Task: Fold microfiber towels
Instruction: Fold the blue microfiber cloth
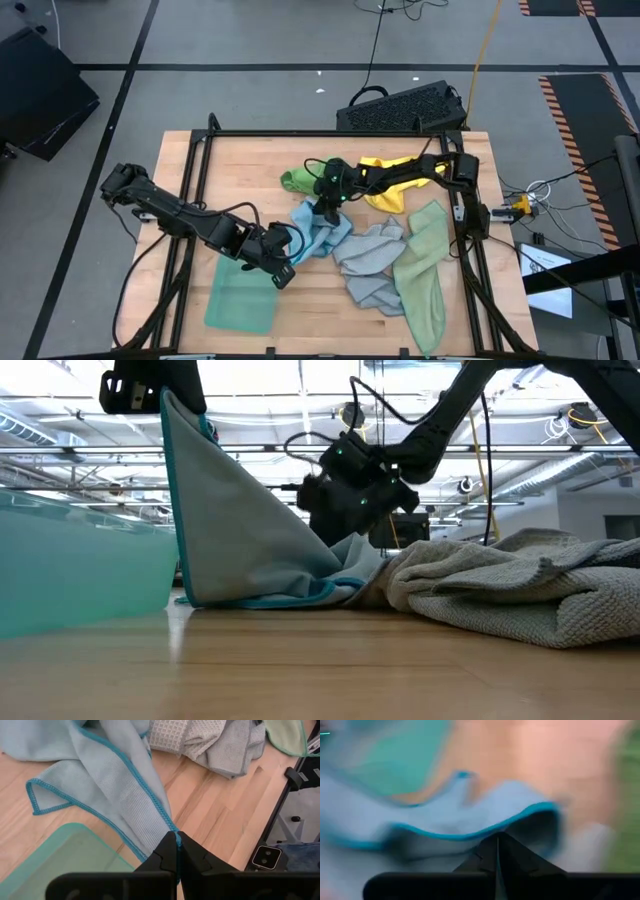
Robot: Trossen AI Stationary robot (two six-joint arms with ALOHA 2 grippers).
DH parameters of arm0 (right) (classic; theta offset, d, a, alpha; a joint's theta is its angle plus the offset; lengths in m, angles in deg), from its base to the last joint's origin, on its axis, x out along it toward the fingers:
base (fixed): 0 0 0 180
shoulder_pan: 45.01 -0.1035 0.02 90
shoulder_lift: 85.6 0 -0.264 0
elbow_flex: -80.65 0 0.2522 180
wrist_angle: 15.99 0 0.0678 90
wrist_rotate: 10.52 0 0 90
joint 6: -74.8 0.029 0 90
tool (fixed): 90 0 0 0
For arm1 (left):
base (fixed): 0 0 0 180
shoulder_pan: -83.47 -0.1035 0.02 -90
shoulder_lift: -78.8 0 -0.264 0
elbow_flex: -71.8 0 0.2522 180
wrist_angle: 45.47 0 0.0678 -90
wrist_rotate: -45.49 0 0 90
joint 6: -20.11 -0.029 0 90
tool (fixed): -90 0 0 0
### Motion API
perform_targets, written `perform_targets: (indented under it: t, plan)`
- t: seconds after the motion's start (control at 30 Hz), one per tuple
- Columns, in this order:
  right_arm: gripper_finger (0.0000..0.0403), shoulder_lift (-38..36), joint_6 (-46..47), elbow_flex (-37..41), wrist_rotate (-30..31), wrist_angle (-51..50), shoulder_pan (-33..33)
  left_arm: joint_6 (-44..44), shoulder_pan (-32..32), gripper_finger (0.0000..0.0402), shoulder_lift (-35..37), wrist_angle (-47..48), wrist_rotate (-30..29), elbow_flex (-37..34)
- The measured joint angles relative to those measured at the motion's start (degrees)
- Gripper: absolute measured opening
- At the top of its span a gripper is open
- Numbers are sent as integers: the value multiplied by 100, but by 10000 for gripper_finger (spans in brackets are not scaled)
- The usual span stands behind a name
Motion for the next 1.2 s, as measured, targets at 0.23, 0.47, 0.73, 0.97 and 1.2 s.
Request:
perform_targets:
  t: [0.23,0.47,0.73,0.97,1.2]
  plan:
    - [6,-520,-646,0,-7,-751,24,2,0,3,0,14,-107,0]
    - [79,-845,-1850,0,984,-879,26,-35,0,3,0,100,-146,0]
    - [163,-672,-3329,0,1412,-567,-46,-95,-2,3,-1,116,-104,0]
    - [153,-215,-3334,2,1408,-119,-22,-68,-2,3,-2,101,-95,0]
    - [72,-120,-3130,0,1103,138,-44,-92,-2,3,-2,111,-94,0]
